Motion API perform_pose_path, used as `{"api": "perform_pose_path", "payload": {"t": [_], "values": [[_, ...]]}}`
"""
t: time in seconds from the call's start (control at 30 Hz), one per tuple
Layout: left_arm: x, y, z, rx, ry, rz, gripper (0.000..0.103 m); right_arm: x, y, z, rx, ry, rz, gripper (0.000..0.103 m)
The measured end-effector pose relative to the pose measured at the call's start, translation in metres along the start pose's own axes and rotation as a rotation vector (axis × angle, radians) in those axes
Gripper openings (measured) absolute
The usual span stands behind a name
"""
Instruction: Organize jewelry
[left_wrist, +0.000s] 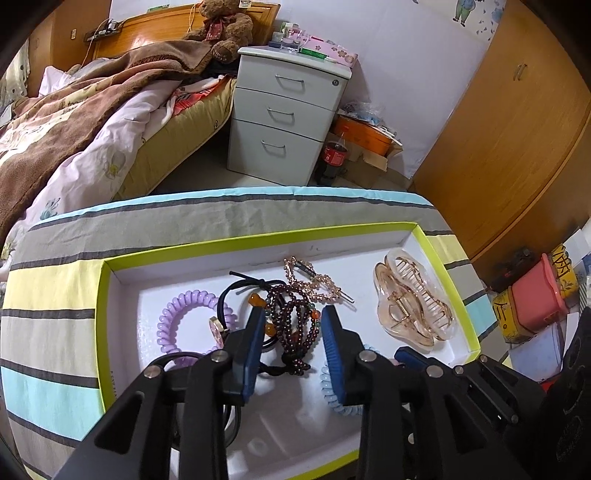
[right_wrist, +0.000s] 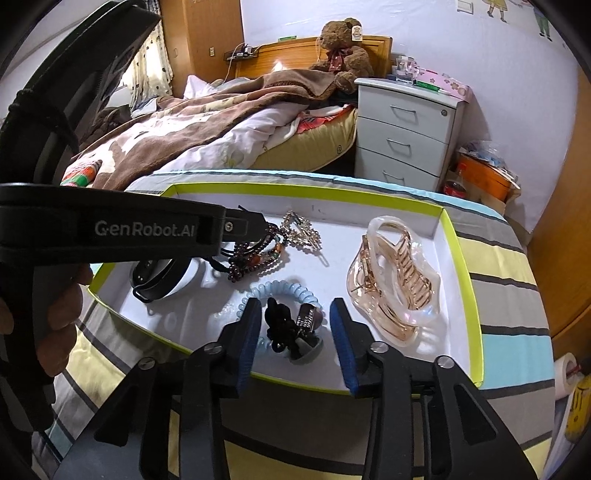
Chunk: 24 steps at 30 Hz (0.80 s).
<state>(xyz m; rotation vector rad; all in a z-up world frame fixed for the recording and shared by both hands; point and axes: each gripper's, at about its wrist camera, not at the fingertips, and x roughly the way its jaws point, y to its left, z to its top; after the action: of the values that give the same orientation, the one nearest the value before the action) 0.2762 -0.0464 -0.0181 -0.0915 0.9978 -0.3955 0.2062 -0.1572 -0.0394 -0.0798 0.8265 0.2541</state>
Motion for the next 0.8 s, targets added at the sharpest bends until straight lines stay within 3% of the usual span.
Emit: {"api": "perform_pose_path", "payload": {"t": [0.43,0.8], "values": [[-0.024,0.000,-0.006,-0.010,-0.034,0.018,0.046,-0.020,-0.001,-0.003,0.028,-0.043,0.005,0.049],[-0.064,0.001,-0.028,-0.033,-0.115,0.107,0.049,-0.049,-0.006,-0.013,0.076,-0.088,-0.005,0.049]]}}
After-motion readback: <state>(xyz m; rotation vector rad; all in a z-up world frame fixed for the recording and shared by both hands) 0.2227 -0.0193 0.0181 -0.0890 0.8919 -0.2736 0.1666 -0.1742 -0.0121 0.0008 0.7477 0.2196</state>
